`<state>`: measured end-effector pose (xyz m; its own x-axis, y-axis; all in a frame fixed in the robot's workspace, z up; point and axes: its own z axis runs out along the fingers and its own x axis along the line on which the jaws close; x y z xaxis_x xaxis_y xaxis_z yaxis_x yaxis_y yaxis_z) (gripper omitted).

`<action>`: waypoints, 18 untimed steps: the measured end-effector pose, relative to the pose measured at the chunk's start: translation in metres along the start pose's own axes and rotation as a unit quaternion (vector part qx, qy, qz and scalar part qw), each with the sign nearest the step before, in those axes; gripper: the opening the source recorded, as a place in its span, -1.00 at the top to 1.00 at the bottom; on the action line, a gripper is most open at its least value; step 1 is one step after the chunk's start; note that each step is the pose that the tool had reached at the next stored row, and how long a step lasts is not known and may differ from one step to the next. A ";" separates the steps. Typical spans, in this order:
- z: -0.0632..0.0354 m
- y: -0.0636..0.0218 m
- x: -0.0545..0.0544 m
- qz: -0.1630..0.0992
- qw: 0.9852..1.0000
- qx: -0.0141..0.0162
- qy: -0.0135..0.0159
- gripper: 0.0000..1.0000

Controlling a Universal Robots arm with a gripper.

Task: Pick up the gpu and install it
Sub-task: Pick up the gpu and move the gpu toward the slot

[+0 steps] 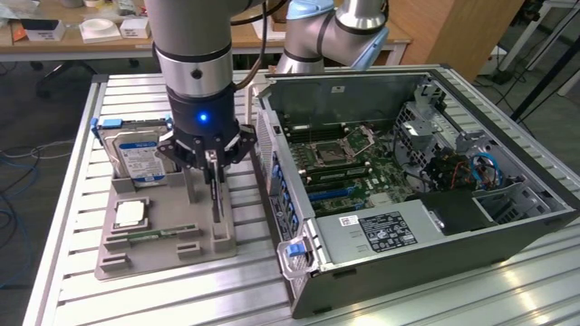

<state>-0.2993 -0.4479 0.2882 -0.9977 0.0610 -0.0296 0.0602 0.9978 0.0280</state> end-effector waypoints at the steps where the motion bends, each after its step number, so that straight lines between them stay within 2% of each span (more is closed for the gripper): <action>1: -0.0019 0.0001 0.000 0.000 1.000 0.000 0.000 0.48; 10: -0.0195 0.0005 -0.001 0.000 1.000 0.000 0.000 0.48; 18: -0.0305 0.0008 -0.001 0.000 1.000 0.000 0.000 0.48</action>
<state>-0.2993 -0.4479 0.3187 -0.9977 0.0610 -0.0296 0.0602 0.9978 0.0280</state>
